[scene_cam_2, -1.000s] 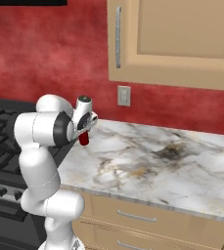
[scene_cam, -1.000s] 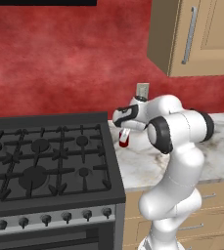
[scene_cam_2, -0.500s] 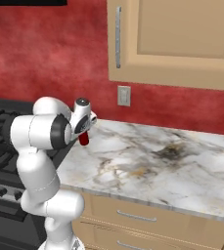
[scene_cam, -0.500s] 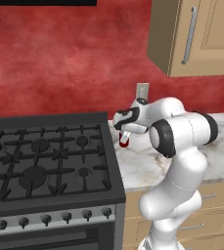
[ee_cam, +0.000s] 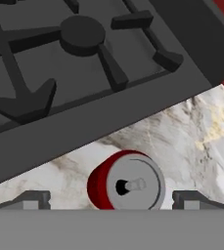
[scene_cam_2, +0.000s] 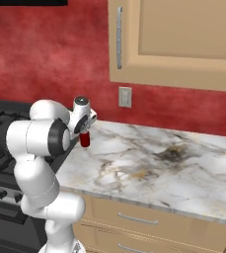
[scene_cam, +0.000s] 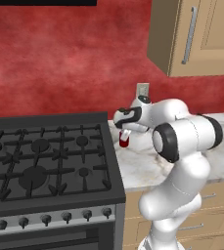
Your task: Four empty soda cans are scattered around the kitchen. Gather all the cans and cluster them next to the stove for recycling.
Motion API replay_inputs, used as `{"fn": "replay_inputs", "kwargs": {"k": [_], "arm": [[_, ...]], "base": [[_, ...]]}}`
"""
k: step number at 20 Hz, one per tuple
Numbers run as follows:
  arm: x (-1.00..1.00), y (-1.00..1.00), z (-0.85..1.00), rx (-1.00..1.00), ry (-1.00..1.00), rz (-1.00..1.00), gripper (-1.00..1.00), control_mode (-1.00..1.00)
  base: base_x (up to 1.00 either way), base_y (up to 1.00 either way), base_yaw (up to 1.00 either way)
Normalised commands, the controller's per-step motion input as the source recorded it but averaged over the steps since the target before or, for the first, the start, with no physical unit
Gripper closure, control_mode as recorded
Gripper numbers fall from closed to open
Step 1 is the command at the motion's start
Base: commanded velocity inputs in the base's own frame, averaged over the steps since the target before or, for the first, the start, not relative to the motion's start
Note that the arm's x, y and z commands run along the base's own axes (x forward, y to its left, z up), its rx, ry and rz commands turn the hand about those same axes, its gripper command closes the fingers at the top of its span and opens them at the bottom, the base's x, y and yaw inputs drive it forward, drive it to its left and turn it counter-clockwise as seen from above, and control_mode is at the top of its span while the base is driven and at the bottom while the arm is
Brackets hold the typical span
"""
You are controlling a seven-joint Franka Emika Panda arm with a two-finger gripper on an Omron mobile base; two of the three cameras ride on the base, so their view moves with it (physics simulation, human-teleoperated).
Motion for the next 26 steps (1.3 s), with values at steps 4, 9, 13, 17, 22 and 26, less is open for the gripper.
{"fn": "replay_inputs", "kwargs": {"k": [4, 9, 13, 17, 22, 26], "arm": [[-0.11, 0.0, 0.33, 0.0, 0.0, 0.0, -1.0, -1.0], [-0.28, 0.0, 0.34, 0.0, 0.0, 0.0, -1.0, -1.0], [-0.46, 0.0, 0.28, 0.0, 0.0, -0.04, -1.0, -1.0], [-0.61, 0.0, 0.29, 0.0, 0.0, -0.12, -1.0, -1.0], [-0.63, 0.0, 0.31, 0.0, 0.0, -0.2, -1.0, -1.0], [-0.69, 0.0, 0.3, 0.02, 0.0, -0.22, -1.0, -1.0]], "base": [[0.0, 0.0, 0.0], [0.0, 0.0, 0.0], [0.0, 0.0, 0.0], [0.0, 0.0, 0.0], [0.0, 0.0, 0.0], [0.0, 0.0, 0.0]]}}
